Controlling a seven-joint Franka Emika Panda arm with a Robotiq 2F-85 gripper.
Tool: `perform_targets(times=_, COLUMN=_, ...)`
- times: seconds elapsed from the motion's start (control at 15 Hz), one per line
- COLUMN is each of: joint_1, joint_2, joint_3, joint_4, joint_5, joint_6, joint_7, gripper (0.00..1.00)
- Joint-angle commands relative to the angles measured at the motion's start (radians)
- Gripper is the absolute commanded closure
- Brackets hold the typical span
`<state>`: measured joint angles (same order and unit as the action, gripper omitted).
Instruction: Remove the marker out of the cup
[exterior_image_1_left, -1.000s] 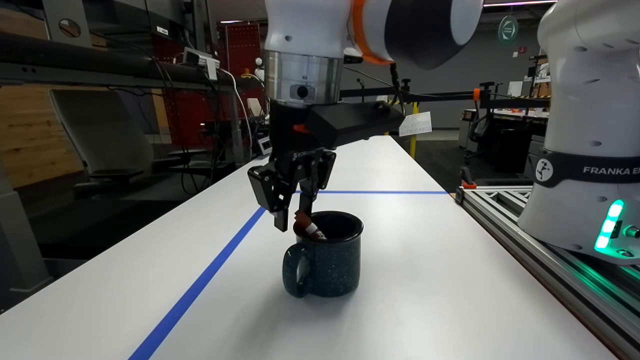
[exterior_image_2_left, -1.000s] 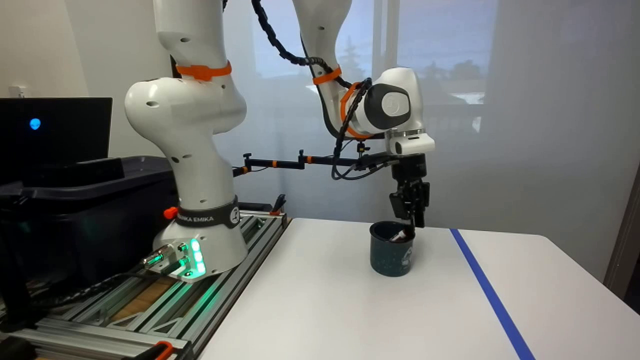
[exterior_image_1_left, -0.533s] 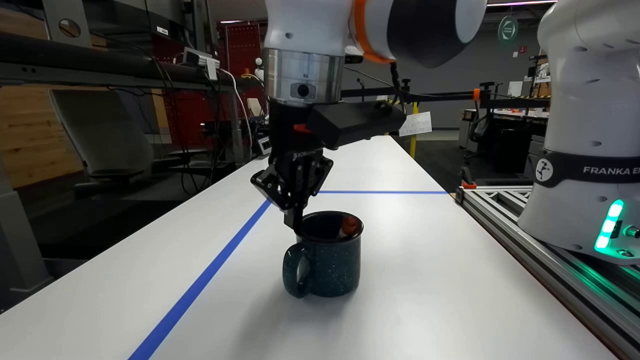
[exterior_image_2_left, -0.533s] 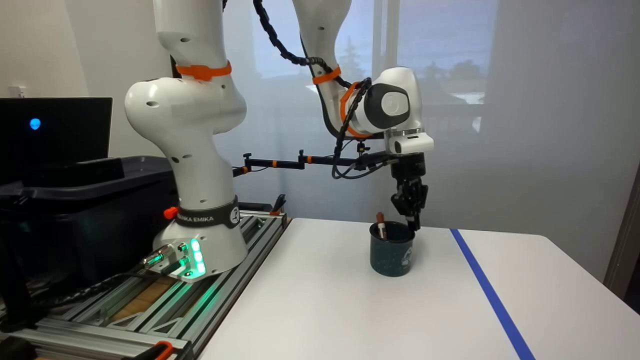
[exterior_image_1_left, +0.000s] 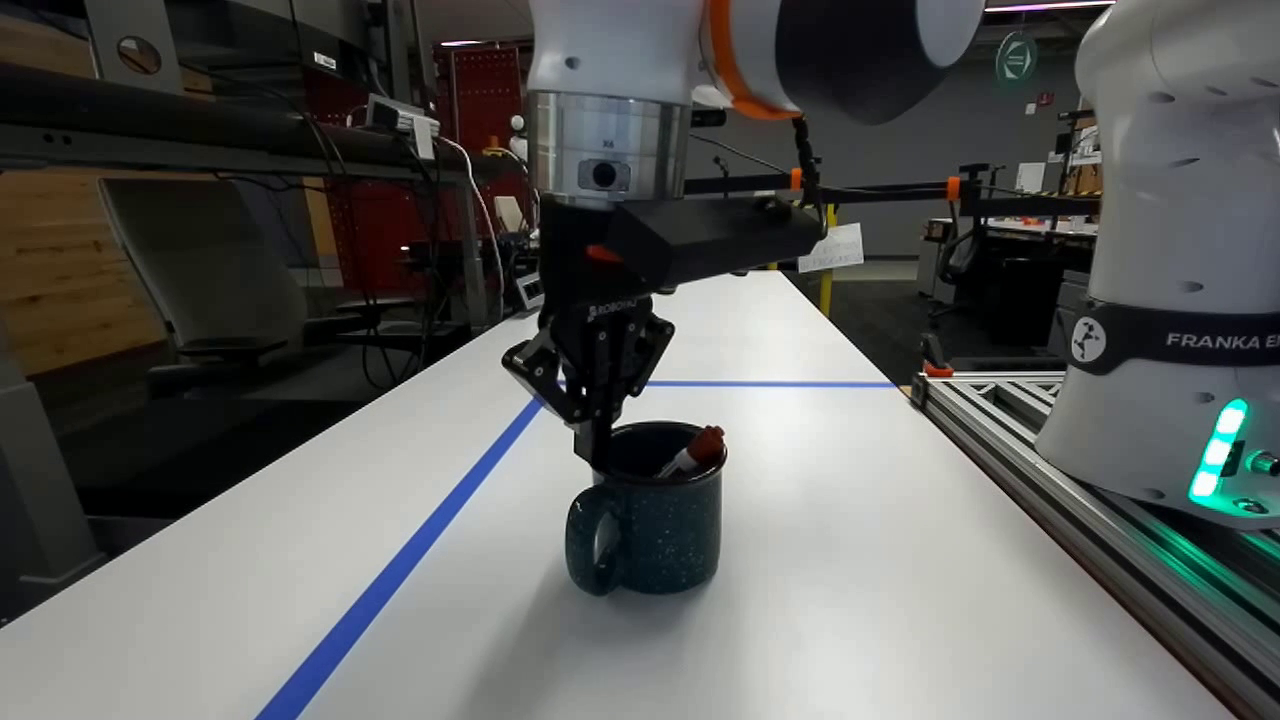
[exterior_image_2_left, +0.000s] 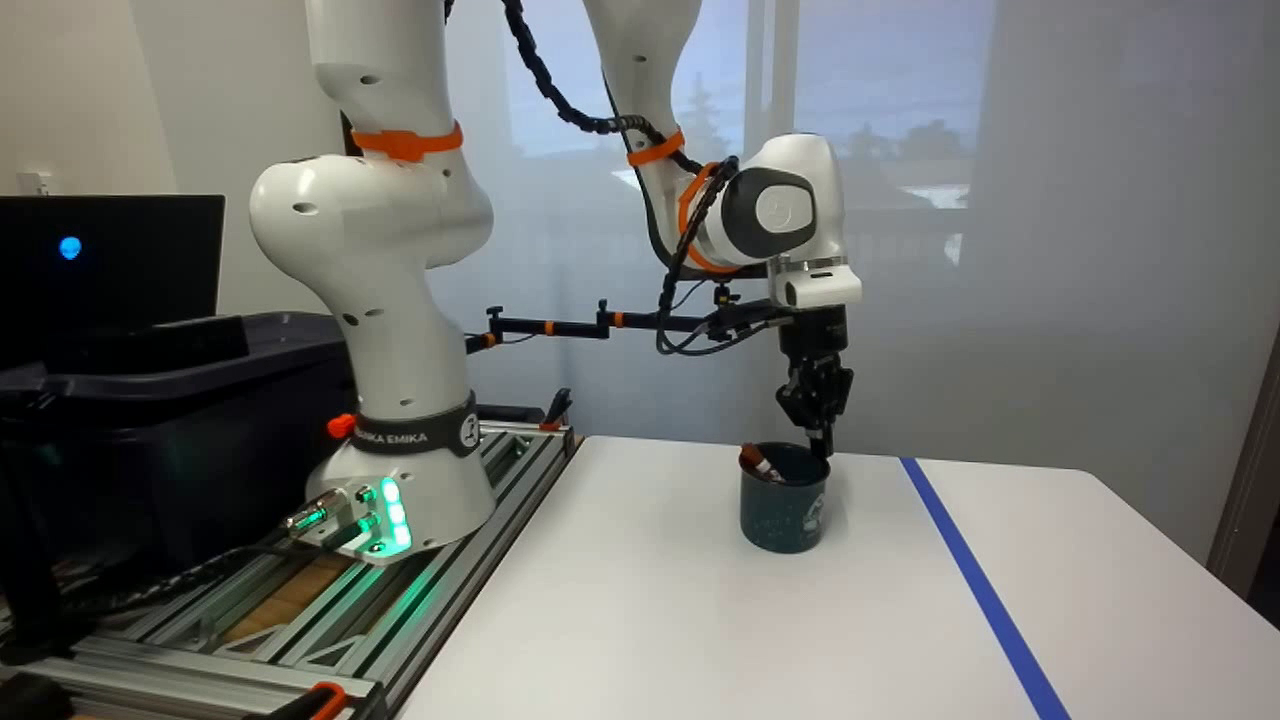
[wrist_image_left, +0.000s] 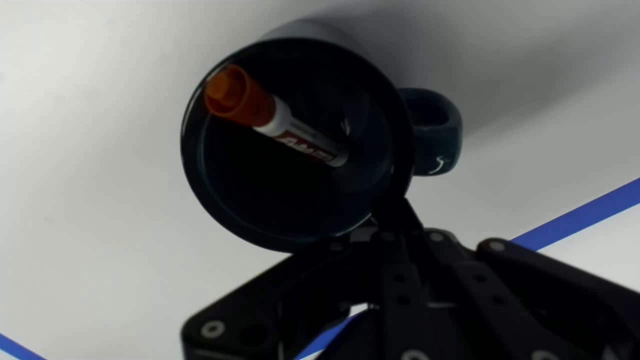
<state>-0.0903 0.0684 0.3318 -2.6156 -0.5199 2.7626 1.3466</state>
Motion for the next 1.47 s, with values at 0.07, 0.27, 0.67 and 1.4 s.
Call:
perform_targets(times=0.07, joint_1=0.119, joint_2=-0.120, joint_3=-0.055, joint_4=-0.031, joint_5=0.235, joint_6=-0.123, joint_7=-0.122, gripper=0.56)
perform_targets(times=0.27, joint_1=0.166, joint_2=-0.172, joint_3=-0.086, joint_4=-0.016, joint_5=0.351, joint_6=-0.235, joint_7=-0.216, gripper=0.34)
perform_targets(times=0.67, joint_1=0.192, joint_2=-0.086, joint_3=-0.167, joint_4=0.031, joint_5=0.751, joint_6=-0.310, joint_7=-0.687, gripper=0.00)
perform_targets(times=1.4, joint_1=0.069, joint_2=-0.010, joint_3=-0.353, joint_4=0.239, joint_5=0.805, joint_6=-0.907, joint_7=-1.191, gripper=0.00)
